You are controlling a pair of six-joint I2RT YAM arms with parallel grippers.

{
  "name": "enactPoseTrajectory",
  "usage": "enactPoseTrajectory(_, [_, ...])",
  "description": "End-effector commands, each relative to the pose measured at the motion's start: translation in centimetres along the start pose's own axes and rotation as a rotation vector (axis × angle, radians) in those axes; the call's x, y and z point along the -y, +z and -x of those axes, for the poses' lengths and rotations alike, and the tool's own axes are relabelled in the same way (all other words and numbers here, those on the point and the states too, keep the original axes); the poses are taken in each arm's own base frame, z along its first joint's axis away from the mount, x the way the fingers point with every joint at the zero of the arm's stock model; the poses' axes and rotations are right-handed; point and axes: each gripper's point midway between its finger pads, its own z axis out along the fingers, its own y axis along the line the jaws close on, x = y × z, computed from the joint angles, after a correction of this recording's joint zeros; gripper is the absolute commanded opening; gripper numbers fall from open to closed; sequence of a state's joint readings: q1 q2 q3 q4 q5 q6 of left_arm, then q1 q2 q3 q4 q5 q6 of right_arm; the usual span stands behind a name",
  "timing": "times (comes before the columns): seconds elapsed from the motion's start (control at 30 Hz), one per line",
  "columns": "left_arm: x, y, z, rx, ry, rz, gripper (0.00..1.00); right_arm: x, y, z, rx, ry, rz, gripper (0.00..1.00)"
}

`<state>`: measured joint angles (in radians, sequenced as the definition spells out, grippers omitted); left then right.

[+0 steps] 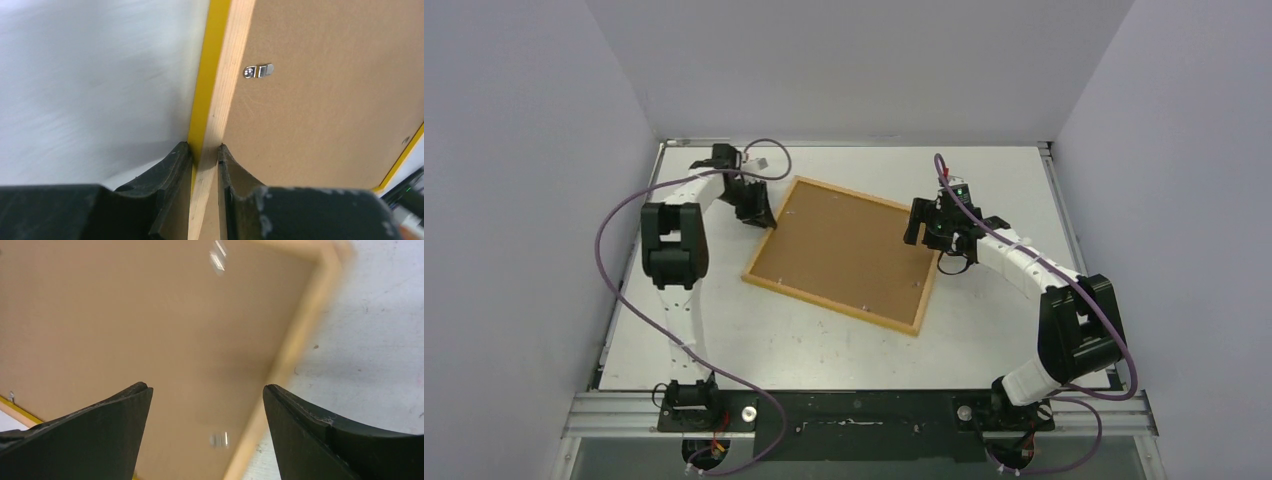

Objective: Put the photo into the frame

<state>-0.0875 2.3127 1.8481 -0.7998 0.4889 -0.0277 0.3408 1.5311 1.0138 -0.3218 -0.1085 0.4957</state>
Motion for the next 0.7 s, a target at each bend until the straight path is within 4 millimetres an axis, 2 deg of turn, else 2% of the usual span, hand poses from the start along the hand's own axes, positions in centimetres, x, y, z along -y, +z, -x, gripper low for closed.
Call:
enactPoseTrajectory(0.0, [-9.2,-3.7,-0.1,0.149,-0.314,0.199,0.03,0.7,0.0,1.9,0.077,0.018,-0.049,0.85])
enactPoseTrajectory(0.07, [-9.3,-4.5,-1.6,0.141,-0.384,0.181,0.03,0.9,0.3,2.3,0.087,0.021,-0.06,0.86])
enactPoseTrajectory(0.1, [-8.7,-4.5,-2.2,0.139,-0.392,0.161,0.04,0.8,0.6,2.4,0.091,0.023,-0.058,0.87])
enactPoseTrajectory(0.17, [-6.3,-4.1,-4.2,0.104,-0.385,0.105,0.08,0.4,1.2,2.8,0.096,0.031,-0.041,0.87])
enactPoseTrajectory(0.3, [0.5,-2.5,-10.1,-0.116,-0.287,-0.036,0.23,-1.7,2.0,4.1,0.108,0.031,0.005,0.88])
enactPoseTrajectory(0.4, [3.3,-2.8,-13.0,-0.216,-0.162,-0.081,0.27,-3.1,2.4,4.6,0.115,0.018,0.025,0.88])
enactPoseTrajectory(0.47, [4.0,-3.7,-13.3,-0.229,-0.109,-0.103,0.31,-4.2,2.5,4.8,0.123,0.01,0.041,0.88])
enactPoseTrajectory(0.53, [4.2,-5.1,-12.5,-0.236,-0.048,-0.119,0.35,-5.3,2.9,4.4,0.121,-0.004,0.048,0.88])
enactPoseTrajectory(0.57, [4.4,-6.0,-12.0,-0.241,-0.019,-0.145,0.38,-5.9,3.1,4.2,0.119,-0.01,0.049,0.88])
enactPoseTrajectory(0.6, [4.7,-6.8,-11.6,-0.253,0.001,-0.171,0.46,-6.6,3.4,3.9,0.116,-0.015,0.058,0.88])
enactPoseTrajectory(0.67, [4.8,-8.7,-9.7,-0.24,0.065,-0.18,0.49,-8.1,3.8,3.3,0.113,-0.026,0.081,0.88])
